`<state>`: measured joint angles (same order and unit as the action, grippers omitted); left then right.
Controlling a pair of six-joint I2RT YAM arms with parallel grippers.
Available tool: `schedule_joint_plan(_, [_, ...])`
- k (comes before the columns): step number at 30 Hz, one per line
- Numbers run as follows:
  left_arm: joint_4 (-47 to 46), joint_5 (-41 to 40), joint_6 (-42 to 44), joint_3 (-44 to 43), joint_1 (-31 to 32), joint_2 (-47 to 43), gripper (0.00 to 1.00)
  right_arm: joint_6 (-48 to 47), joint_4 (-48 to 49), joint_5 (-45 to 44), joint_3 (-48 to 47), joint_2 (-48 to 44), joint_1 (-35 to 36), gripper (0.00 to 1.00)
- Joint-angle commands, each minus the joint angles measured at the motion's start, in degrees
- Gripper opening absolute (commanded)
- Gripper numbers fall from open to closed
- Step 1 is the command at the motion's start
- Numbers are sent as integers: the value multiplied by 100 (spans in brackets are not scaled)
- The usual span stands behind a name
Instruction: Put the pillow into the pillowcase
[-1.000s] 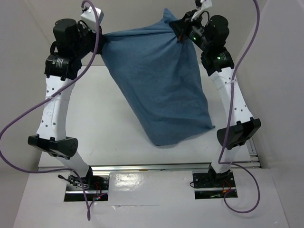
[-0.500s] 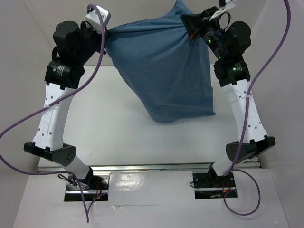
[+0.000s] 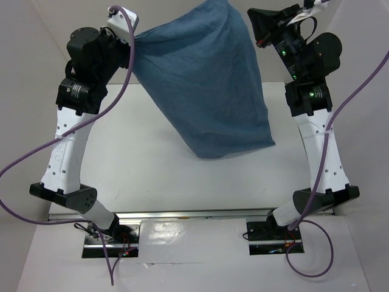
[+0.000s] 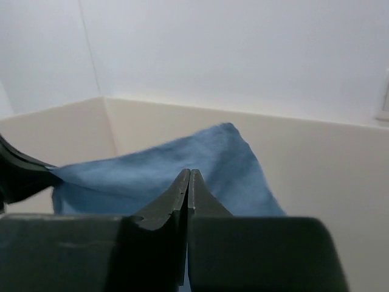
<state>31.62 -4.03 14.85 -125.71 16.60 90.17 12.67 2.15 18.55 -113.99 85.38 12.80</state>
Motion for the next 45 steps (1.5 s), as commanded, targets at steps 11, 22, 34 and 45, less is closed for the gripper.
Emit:
schedule_joint_plan(11, [-35, -72, 63, -495, 335, -98, 0, 393, -285, 1124, -246, 399, 3, 57])
schedule_joint_plan(22, [126, 341, -211, -446, 441, -70, 0, 422, -1578, 3700, -150, 1007, 451, 100])
schedule_joint_plan(34, [459, 754, -562, -579, 844, 378, 0, -809, -2052, 2753, -737, 1086, 2033, 100])
schedule_joint_plan(45, [529, 1826, -1098, 3, 1091, -25, 0, -1486, -1086, 679, -9, 541, 2473, 99])
